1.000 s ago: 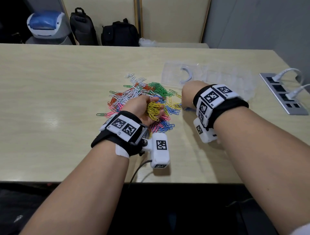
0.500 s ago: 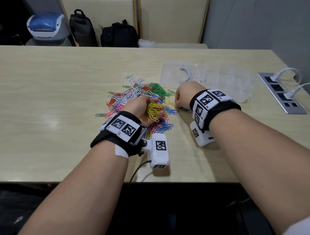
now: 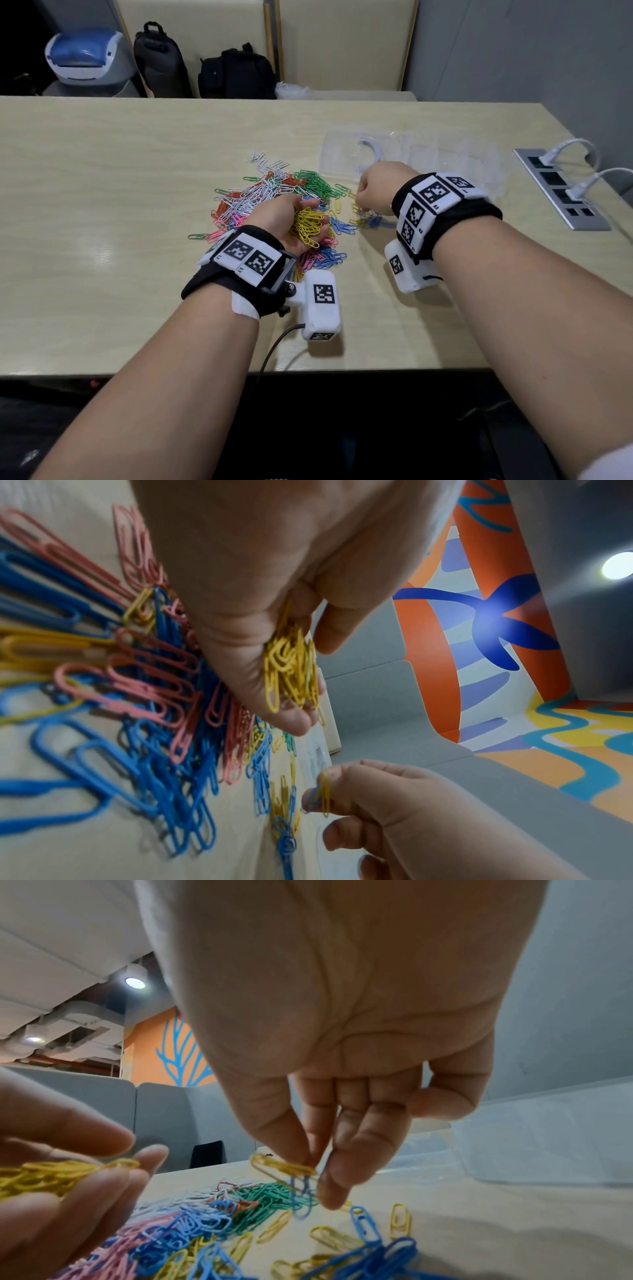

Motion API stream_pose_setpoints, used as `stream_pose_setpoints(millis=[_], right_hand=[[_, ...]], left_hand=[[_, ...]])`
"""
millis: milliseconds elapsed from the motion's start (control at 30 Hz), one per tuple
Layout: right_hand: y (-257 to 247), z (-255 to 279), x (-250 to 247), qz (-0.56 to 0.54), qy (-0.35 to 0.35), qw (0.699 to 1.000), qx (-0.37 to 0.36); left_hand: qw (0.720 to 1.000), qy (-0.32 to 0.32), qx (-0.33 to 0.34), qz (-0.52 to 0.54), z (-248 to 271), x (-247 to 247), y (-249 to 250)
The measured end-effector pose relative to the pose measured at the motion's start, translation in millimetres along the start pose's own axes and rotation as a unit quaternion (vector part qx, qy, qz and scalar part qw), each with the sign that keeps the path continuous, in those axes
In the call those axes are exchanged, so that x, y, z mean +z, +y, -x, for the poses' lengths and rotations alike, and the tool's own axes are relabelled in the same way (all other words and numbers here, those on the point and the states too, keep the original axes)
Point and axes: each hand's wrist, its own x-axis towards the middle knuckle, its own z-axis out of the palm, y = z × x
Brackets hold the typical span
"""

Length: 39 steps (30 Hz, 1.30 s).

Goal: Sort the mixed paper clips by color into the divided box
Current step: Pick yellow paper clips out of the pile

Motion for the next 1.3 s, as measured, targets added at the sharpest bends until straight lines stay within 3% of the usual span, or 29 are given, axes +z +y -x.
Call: stream_pose_setpoints(millis=[433,633,900,1133,1300], right_hand=[[-1.4,1.0,-3.2,0.098,-0.004,0.995,0.027],[-19.6,-5.0,10.5,0.043,0.028,0.999,-0.008],[-33.6,-6.8,12.5,0.067,-0.023,0.997,-0.002],[-28.1,5.8,-10.3,-0.026,0.024,0.999,-0.029],[-42.6,24.0,-26.3,-0.133,0.030,0.985,-0.111]], left_hand=[[1.000,-0.006,0.001,0.000,-0.7,-1.5,-0.4],[1.000,0.001,-0.005,-0.008,-2.1,-5.8,0.1],[1.000,0.003,-0.005,-0.004,-3.6,-11.5,1.2],[1.000,0.010,-0.004,0.002,-6.2,-9.0,3.2],[0.999,-0.001,-0.005,0.032,-8.1,-3.0,1.8]])
